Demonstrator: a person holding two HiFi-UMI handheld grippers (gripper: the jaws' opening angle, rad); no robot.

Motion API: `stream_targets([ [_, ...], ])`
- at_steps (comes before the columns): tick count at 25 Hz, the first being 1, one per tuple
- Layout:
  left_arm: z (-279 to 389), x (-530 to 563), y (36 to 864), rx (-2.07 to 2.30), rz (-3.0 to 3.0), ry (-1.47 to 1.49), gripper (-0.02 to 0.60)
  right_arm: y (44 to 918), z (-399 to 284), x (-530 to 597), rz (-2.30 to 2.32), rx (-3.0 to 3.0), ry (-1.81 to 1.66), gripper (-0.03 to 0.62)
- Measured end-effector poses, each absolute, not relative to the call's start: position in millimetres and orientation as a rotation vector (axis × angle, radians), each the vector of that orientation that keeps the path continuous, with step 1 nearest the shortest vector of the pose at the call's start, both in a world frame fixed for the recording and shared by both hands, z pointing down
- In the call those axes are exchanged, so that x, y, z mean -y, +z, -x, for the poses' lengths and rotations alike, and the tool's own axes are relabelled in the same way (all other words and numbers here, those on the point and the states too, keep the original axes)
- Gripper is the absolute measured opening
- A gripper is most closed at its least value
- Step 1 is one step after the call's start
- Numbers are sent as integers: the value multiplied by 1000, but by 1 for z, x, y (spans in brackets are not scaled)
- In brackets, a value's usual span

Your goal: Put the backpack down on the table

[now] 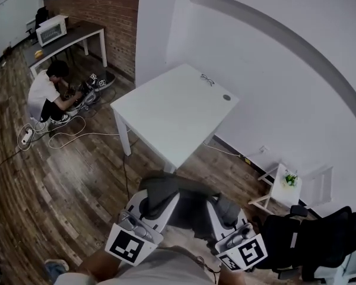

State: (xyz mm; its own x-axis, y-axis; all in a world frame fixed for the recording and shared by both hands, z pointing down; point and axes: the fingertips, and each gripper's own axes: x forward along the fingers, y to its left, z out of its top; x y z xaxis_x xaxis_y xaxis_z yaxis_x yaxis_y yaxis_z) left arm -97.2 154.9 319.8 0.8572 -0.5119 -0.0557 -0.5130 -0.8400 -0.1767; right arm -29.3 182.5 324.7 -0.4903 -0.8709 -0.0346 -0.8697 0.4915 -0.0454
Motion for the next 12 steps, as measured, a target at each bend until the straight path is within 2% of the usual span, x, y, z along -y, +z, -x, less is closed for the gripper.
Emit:
stream_targets([
  [12, 84, -77, 301, -821, 2938, 143, 44, 313, 17, -108, 1573, -2657, -14, 40],
])
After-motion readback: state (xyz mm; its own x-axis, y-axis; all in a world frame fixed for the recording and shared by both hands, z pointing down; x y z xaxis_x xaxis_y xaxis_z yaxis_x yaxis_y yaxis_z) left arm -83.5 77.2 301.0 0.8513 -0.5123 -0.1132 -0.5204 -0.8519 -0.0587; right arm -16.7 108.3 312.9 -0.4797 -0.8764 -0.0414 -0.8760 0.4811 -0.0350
